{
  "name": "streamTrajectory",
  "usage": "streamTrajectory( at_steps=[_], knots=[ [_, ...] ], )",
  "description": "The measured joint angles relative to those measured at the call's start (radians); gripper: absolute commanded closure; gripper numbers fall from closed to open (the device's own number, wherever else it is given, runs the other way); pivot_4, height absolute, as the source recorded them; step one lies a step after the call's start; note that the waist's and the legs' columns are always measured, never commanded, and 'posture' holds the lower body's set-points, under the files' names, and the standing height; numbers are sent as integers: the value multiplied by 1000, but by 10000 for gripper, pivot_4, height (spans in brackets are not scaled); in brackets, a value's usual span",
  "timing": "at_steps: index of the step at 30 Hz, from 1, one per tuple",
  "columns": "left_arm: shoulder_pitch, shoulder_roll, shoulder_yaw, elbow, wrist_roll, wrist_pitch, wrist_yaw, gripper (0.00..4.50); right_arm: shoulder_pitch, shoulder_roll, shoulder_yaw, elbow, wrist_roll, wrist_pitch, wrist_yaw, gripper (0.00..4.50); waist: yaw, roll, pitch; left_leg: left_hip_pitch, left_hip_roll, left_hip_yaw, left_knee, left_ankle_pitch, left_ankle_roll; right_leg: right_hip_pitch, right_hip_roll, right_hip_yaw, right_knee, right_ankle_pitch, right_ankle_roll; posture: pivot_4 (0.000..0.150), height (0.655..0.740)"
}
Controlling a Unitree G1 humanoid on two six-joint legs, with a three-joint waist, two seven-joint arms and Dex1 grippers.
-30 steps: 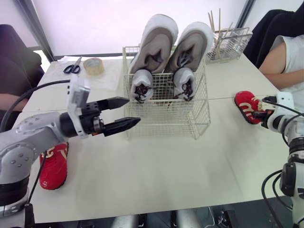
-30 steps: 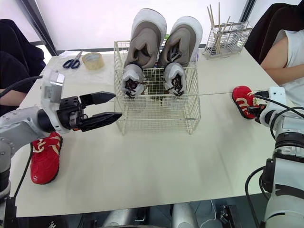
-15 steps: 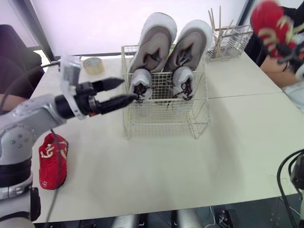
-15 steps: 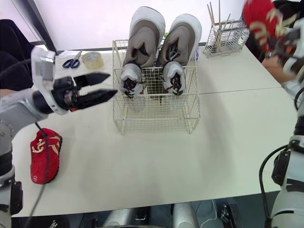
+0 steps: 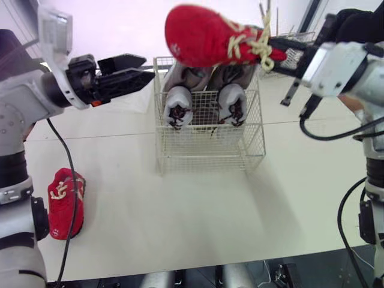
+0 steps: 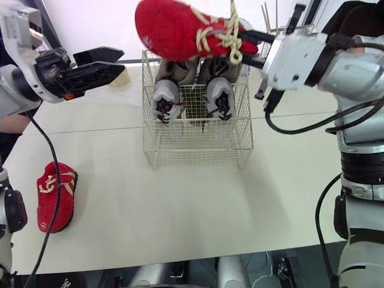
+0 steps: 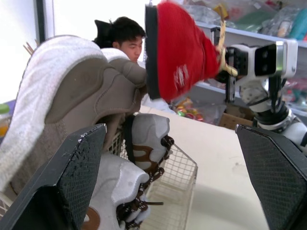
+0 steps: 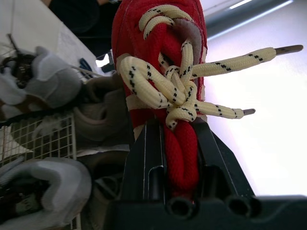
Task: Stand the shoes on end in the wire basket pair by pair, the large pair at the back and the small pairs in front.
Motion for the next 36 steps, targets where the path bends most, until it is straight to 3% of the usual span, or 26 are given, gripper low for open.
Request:
streamTrajectory(
  at_steps=[15,18,23,25,28,31,36],
  knots=[
    [-15,-49,-19,-7,24,63,-36,0,-42,75,98,42,-137,-226,-3,44218,-3,0,0,0,1,0,0,1,-2,-2,0,0,4,0,0,1500,7400],
    [-15,-63,-35,-7,40,63,-43,8353,-60,90,109,40,-137,-237,-3,44218,-3,0,0,0,1,0,0,1,-2,-2,0,0,4,0,0,1500,7400],
    [-15,-72,-37,-8,51,63,-56,34056,-64,96,114,43,-142,-234,-1,44218,-3,0,0,0,1,0,0,1,-2,-2,0,0,5,0,0,1500,7400],
    [-14,-81,-32,-6,56,66,-49,41457,-67,96,115,42,-141,-230,4,44218,-3,0,0,0,1,0,0,1,-2,-3,0,0,6,0,0,1500,7400],
    [-14,-92,-20,-5,54,81,-32,42389,-69,101,115,26,-126,-173,14,44218,-3,0,0,0,1,0,1,1,-2,-3,0,0,8,0,0,1500,7400],
    [-3,-122,18,-8,25,113,11,42390,-43,119,99,-63,-12,60,24,44218,-2,0,0,0,1,-1,2,1,-2,-4,-1,1,11,0,0,1500,7400],
    [37,-190,61,-31,-38,155,99,42390,-5,117,11,-193,285,530,9,20643,3,0,0,0,1,-2,3,1,-2,-4,-2,1,12,0,0,1500,7400]
  ],
)
